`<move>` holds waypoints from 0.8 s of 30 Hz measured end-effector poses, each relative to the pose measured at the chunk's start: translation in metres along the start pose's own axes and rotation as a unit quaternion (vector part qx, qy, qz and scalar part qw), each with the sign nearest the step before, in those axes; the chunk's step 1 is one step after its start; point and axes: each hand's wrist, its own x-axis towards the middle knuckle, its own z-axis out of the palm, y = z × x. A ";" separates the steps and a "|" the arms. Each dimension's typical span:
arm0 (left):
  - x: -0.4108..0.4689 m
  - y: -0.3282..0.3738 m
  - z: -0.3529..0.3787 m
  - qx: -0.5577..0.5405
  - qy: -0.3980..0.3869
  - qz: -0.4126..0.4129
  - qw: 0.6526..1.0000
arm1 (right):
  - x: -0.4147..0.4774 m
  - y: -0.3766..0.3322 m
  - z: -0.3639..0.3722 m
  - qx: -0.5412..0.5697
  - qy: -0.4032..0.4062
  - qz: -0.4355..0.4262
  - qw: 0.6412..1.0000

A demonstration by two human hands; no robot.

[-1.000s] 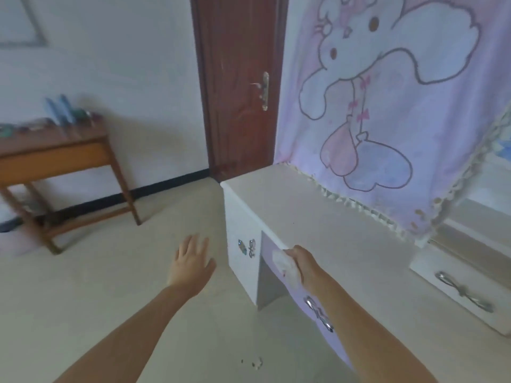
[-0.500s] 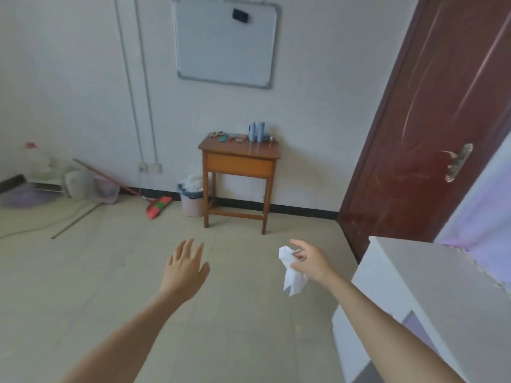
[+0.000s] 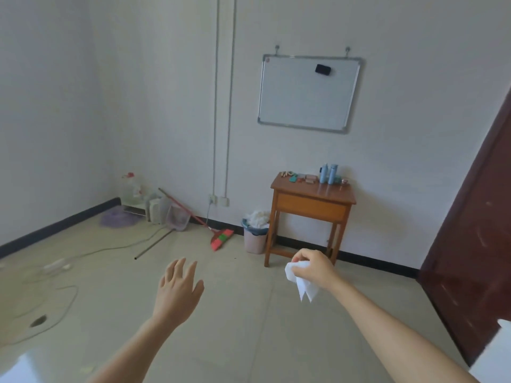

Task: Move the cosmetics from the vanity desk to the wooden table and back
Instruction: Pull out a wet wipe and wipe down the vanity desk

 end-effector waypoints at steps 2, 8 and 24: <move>0.023 -0.005 -0.005 -0.002 0.012 0.003 1.000 | 0.025 -0.013 0.001 0.000 0.023 -0.015 1.000; 0.122 -0.009 -0.014 0.007 0.059 0.033 0.998 | 0.125 -0.040 -0.007 0.046 0.029 -0.071 0.996; 0.343 -0.080 0.033 0.010 0.051 -0.015 0.999 | 0.396 -0.088 0.091 0.076 -0.003 -0.109 0.991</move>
